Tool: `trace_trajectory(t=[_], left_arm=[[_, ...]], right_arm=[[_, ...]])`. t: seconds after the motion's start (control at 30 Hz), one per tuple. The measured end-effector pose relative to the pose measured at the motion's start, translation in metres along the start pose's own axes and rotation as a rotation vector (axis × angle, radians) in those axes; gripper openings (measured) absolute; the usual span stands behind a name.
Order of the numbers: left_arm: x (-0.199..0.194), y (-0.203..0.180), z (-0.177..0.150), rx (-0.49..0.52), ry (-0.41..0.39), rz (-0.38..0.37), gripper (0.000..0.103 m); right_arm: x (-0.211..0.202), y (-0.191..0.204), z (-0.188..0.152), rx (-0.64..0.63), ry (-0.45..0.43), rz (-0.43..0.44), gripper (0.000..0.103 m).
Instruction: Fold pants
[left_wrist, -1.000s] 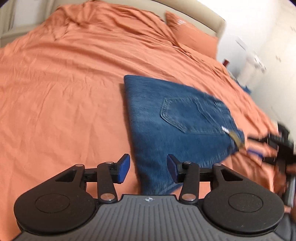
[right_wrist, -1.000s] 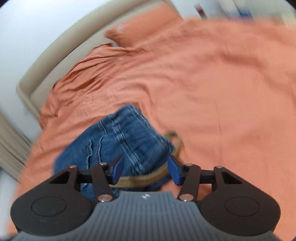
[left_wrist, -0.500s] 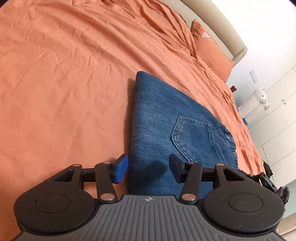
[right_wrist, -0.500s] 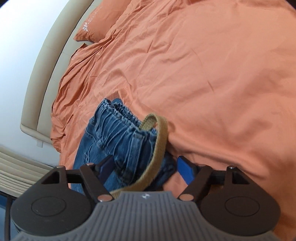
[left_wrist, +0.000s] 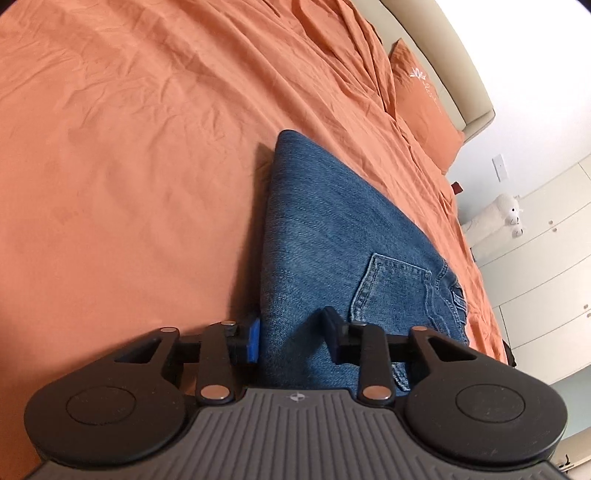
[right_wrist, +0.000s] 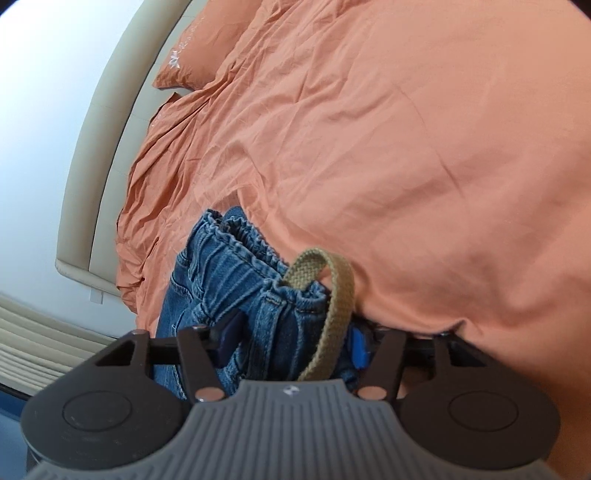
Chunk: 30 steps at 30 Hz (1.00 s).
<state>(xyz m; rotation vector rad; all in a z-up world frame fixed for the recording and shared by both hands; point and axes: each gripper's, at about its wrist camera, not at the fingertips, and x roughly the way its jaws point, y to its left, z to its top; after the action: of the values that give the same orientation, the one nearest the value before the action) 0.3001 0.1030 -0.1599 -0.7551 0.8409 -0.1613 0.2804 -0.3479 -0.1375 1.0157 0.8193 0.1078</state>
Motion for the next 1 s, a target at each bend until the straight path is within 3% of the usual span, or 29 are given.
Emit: trace_trajectory(t=[0.2, 0.53, 0.83, 0.9, 1.0], left_arm=[[-0.002, -0.008, 0.001, 0.04, -0.001, 0.007, 0.015], [-0.022, -0.019, 0.007, 0.066, -0.027, 0.013, 0.006], [-0.076, -0.027, 0.015, 0.12, -0.079, 0.078, 0.005], [-0.09, -0.029, 0.019, 0.14, -0.098, 0.094, 0.0], [-0.125, -0.033, 0.027, 0.182, -0.193, 0.076, 0.0]], right_arm=[[-0.005, 0.008, -0.002, -0.059, -0.018, 0.007, 0.034], [-0.024, 0.028, -0.009, -0.177, -0.037, 0.021, 0.026], [-0.053, 0.087, -0.036, -0.311, -0.032, 0.051, 0.024], [-0.054, 0.099, -0.046, -0.323, -0.024, 0.061, 0.024], [-0.052, 0.119, -0.06, -0.34, -0.024, 0.087, 0.023]])
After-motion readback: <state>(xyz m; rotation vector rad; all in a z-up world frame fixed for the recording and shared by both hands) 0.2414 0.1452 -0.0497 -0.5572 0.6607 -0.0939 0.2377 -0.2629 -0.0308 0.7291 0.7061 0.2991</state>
